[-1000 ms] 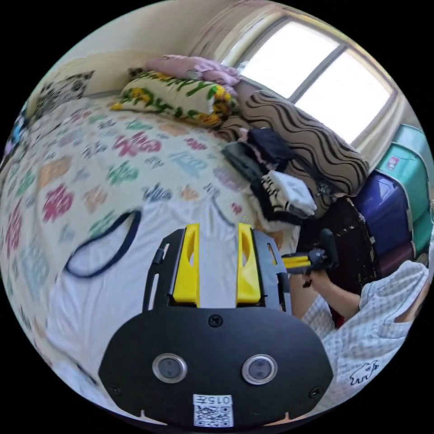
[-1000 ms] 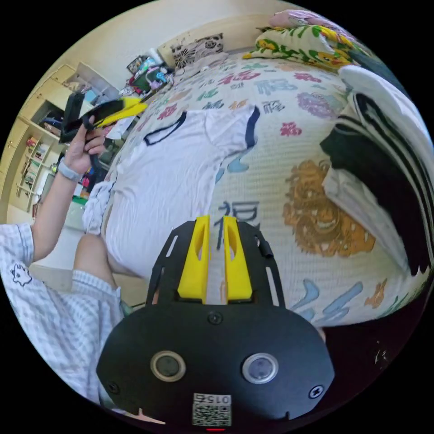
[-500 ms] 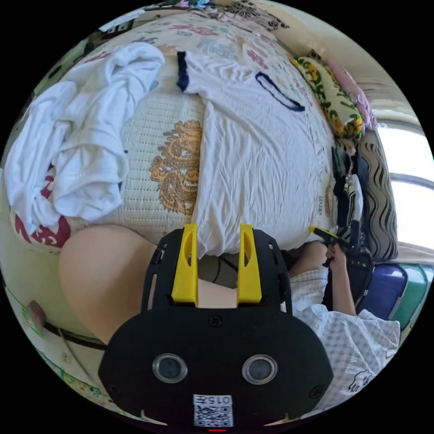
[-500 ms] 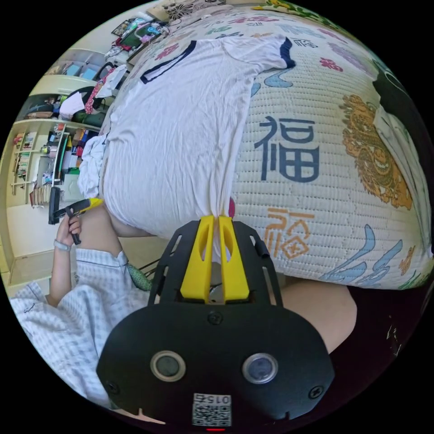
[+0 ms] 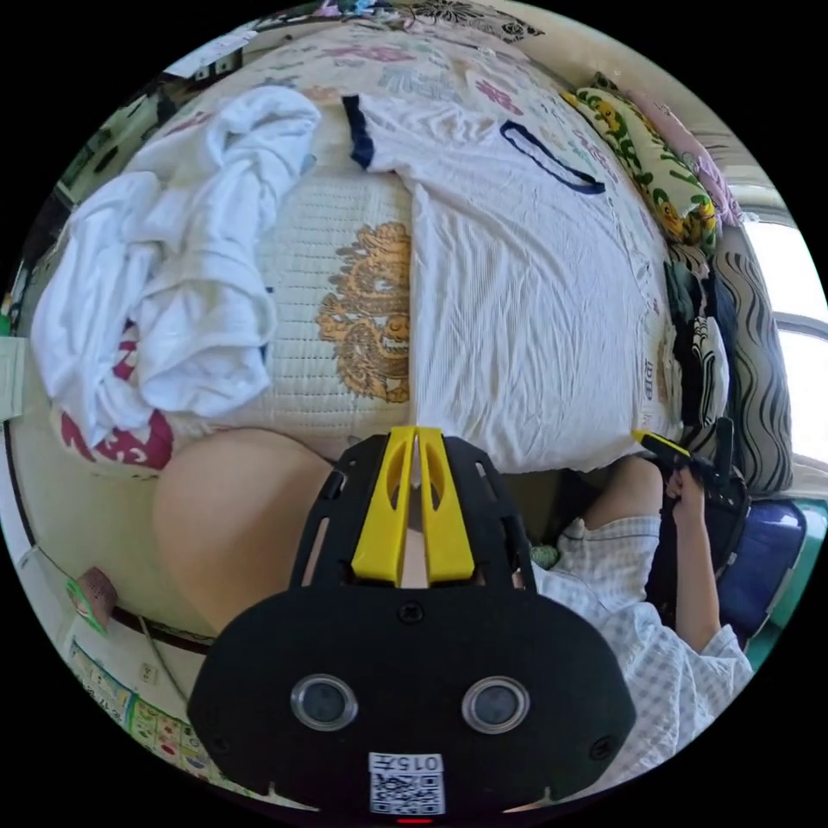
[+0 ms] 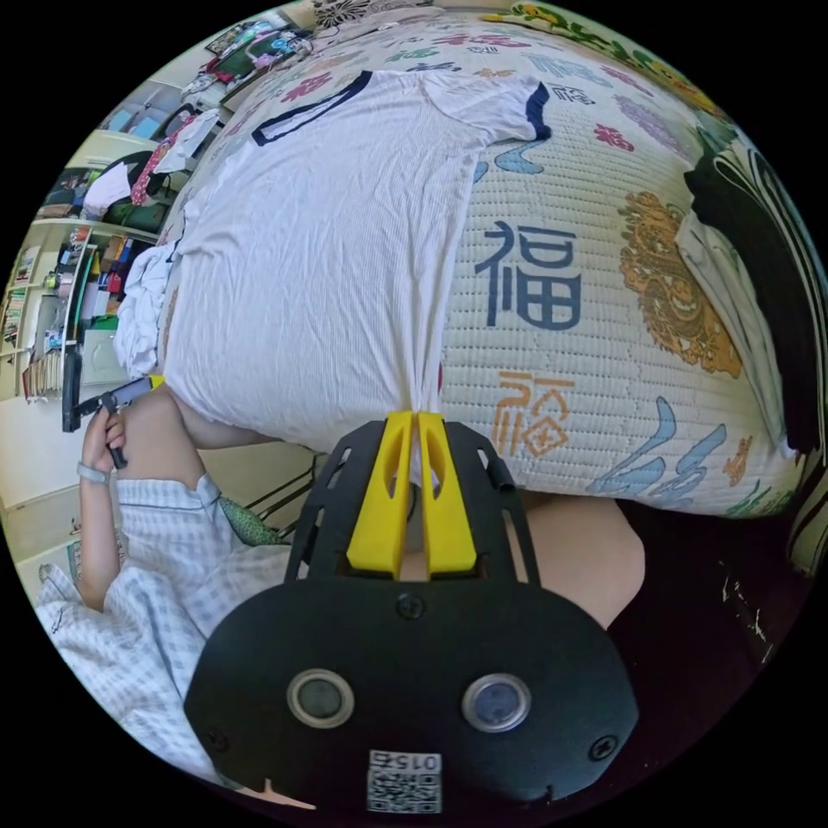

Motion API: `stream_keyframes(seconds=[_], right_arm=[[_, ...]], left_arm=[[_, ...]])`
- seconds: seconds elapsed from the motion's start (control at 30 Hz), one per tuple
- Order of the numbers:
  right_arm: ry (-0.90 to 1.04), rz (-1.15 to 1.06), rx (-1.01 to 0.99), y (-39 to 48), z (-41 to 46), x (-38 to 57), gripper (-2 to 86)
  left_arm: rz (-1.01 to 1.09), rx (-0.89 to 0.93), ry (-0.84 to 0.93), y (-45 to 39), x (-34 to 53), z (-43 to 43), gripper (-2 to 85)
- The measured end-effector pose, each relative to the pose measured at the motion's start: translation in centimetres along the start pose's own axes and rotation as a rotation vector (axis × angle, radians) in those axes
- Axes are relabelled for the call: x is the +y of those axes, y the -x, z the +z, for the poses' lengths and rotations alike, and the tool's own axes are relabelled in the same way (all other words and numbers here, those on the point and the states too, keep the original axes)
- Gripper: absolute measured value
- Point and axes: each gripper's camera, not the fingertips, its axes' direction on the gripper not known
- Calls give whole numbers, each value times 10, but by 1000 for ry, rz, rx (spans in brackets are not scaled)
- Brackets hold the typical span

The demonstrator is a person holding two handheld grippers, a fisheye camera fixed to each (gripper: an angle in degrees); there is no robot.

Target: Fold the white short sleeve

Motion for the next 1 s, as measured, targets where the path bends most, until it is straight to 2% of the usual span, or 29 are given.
stream_keyframes(seconds=[0.1,0.27,0.37,0.5,0.67,0.77,0.83,0.87,0.93,1.0], right_arm=[[18,19,17,8,4,5,2],[25,75,0,25,4,14,0],[-20,43,105,46,-9,28,-3],[-227,27,254,71,-42,55,-4],[-495,51,342,93,-72,74,-5],[-621,50,337,101,-83,79,-9],[-763,-79,303,118,-99,95,-10],[-821,-119,312,124,-103,101,-10],[-975,-143,443,141,-109,116,-10],[-1043,-61,589,144,-105,115,-9]], left_arm=[[-40,71,-18,17,14,-10,4],[-33,147,74,20,19,3,44],[8,137,-16,5,45,-22,49],[116,111,-278,-36,99,-76,43],[261,238,-550,-83,150,-114,1],[436,197,-723,-135,174,-129,-3],[659,270,-902,-187,203,-152,-4],[703,280,-955,-200,212,-158,-4],[826,268,-1125,-251,236,-168,-6],[888,195,-1206,-291,241,-159,-7]])
